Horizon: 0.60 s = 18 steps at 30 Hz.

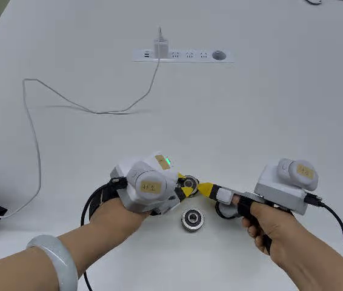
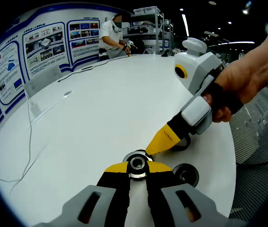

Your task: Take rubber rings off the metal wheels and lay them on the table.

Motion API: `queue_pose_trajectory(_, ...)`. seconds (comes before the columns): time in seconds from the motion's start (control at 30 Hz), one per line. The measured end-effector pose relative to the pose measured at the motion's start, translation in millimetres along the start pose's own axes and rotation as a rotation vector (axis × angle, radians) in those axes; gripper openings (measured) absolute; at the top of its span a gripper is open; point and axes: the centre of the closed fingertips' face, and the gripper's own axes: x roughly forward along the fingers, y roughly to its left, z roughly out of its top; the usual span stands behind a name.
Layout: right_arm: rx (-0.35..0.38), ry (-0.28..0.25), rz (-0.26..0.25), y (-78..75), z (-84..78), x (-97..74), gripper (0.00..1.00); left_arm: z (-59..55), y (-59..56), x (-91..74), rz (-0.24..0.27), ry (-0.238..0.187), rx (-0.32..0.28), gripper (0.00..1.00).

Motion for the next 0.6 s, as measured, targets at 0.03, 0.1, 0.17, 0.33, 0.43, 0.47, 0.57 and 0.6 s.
queue_pose_trajectory(0.03, -0.002, -0.001, -0.001, -0.4, 0.1, 0.1, 0.02, 0.1, 0.1, 0.2, 0.000, 0.001, 0.001, 0.13)
queue_pose_trajectory(0.1, -0.003, -0.003, -0.001, 0.2, 0.2, 0.1, 0.02, 0.1, 0.2, 0.2, -0.001, 0.002, 0.001, 0.13)
queue_pose_trajectory(0.17, -0.005, -0.004, 0.001, 1.2, 0.2, 0.2, 0.02, 0.1, 0.1, 0.2, -0.001, 0.003, 0.002, 0.13)
queue_pose_trajectory(0.33, -0.008, -0.002, 0.003, 3.7, 0.1, 0.4, 0.02, -0.1, -0.2, 0.4, -0.001, 0.005, 0.002, 0.13)
queue_pose_trajectory(0.43, -0.010, -0.002, 0.005, 4.1, 0.2, 1.0, 0.02, -0.1, -0.3, 0.6, -0.001, 0.006, 0.002, 0.13)
queue_pose_trajectory(0.47, -0.010, -0.002, 0.005, 4.3, 0.3, 1.0, 0.02, -0.3, -0.5, 0.4, 0.000, 0.006, 0.002, 0.13)
queue_pose_trajectory(0.57, -0.012, -0.001, 0.006, 5.0, 0.1, 1.4, 0.02, -0.4, -0.5, 0.7, 0.000, 0.007, 0.003, 0.13)
queue_pose_trajectory(0.6, -0.013, -0.001, 0.006, 5.1, 0.1, 1.4, 0.02, -0.6, -0.7, 0.5, 0.000, 0.007, 0.004, 0.13)
